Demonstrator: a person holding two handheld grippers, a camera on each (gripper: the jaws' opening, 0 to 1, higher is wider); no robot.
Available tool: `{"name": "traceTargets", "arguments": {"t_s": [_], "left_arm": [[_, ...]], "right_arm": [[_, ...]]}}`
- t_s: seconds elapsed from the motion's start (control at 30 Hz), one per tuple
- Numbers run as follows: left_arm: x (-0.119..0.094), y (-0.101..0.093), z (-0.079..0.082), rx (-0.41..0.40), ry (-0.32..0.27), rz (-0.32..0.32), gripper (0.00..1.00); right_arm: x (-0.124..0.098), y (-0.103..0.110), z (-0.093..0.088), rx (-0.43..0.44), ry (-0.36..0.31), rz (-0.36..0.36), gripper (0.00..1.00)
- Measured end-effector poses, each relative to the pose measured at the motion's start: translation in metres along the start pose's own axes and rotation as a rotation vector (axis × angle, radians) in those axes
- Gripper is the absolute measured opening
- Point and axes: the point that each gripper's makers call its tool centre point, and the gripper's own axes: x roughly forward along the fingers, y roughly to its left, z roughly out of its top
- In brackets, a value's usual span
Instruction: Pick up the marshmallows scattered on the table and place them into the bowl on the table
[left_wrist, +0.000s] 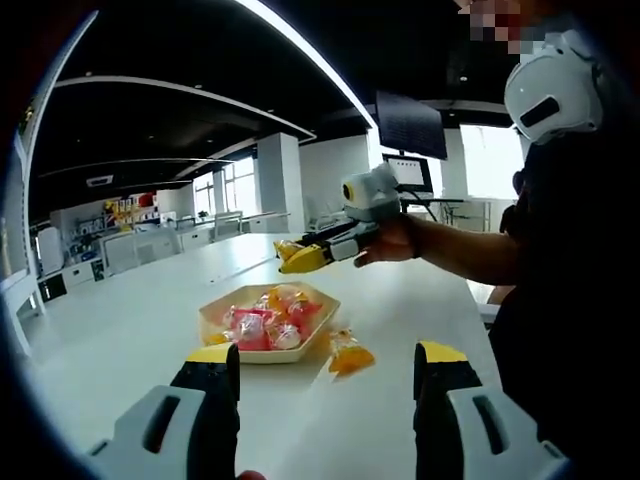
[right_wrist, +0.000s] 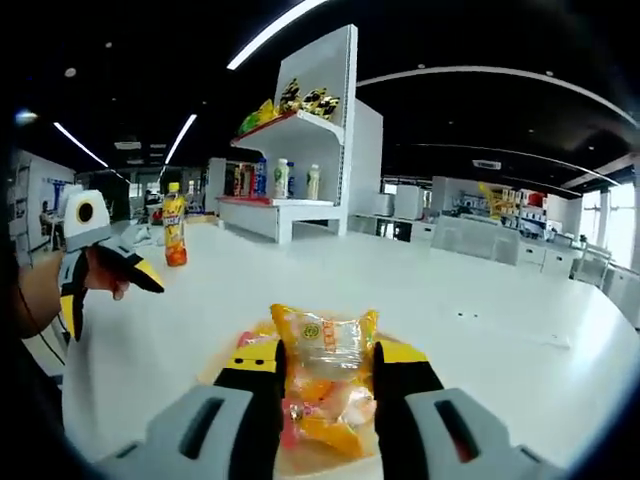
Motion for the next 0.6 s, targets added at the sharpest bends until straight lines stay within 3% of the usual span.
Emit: {"name": "traceTargets", "arguments": {"t_s": [0.6], "left_arm": [[-0.001,0.0,0.001,0.006,-0.002,0.0,0.69]], "right_arm": [[0.016,-0.004,0.0,-0.055,0.007,-0.008,0.35]]}}
